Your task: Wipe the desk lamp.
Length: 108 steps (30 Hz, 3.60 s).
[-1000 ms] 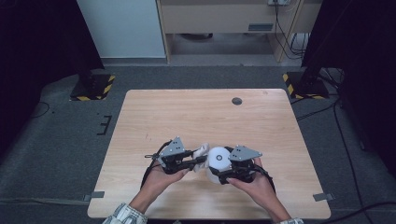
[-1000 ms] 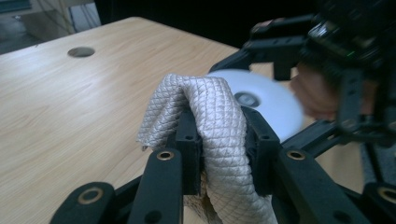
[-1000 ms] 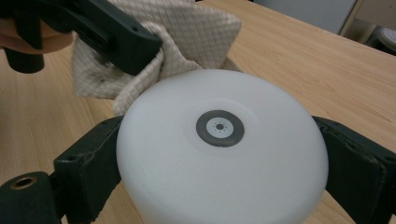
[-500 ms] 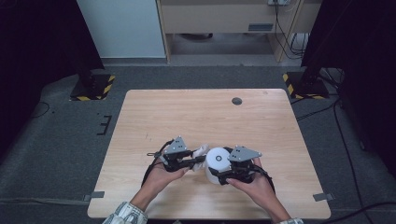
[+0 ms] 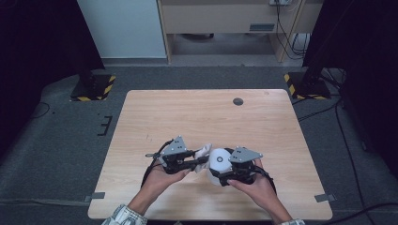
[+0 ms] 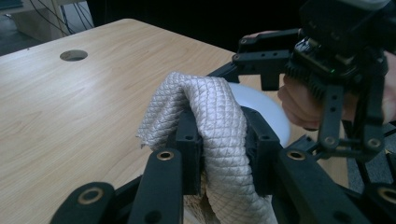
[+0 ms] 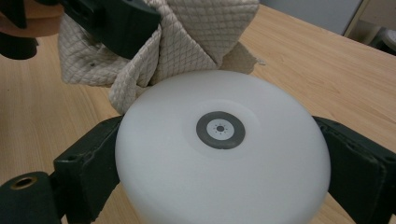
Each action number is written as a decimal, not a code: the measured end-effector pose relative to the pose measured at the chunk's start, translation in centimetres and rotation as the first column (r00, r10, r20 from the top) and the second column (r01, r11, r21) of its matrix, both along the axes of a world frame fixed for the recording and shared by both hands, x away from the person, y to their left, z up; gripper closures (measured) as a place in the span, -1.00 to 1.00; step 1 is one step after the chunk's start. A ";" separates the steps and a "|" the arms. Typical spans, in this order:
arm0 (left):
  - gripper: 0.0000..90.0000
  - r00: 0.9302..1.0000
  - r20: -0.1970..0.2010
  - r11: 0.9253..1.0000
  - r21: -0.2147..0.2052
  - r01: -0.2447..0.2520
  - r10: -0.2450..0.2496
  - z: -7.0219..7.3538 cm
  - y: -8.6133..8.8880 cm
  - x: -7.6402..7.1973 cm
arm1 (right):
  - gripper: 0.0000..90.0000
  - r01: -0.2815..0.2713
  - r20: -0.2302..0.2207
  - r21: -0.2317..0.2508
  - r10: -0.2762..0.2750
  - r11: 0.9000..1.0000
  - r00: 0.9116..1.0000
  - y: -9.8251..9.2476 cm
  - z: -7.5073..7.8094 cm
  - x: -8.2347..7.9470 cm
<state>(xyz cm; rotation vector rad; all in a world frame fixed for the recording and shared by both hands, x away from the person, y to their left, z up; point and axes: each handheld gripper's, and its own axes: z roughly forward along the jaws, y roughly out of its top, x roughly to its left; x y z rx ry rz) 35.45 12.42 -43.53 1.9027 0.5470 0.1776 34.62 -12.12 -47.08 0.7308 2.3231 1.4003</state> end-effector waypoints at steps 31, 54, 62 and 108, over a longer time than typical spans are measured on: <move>0.53 0.970 0.008 0.968 0.069 -0.242 0.242 -2.1 5.3 3.7 | -0.91 -0.016 -0.051 -0.036 0.014 0.999 0.999 -2.5 -0.5 -0.9; 0.49 0.870 0.052 0.842 0.226 -0.489 0.491 -4.4 10.7 9.3 | -0.87 0.208 -0.123 -0.135 -0.225 0.969 0.967 -8.2 -2.8 2.3; 0.48 0.847 0.038 0.806 0.289 -0.517 0.530 -6.7 10.7 11.2 | -0.87 0.243 -0.150 -0.164 -0.268 0.956 0.952 -8.8 -3.4 2.8; -0.90 0.869 0.013 0.782 0.430 -0.452 0.495 -7.0 12.8 1.7 | -0.80 0.356 -0.199 -0.157 -0.383 0.921 0.902 -11.2 -4.1 3.7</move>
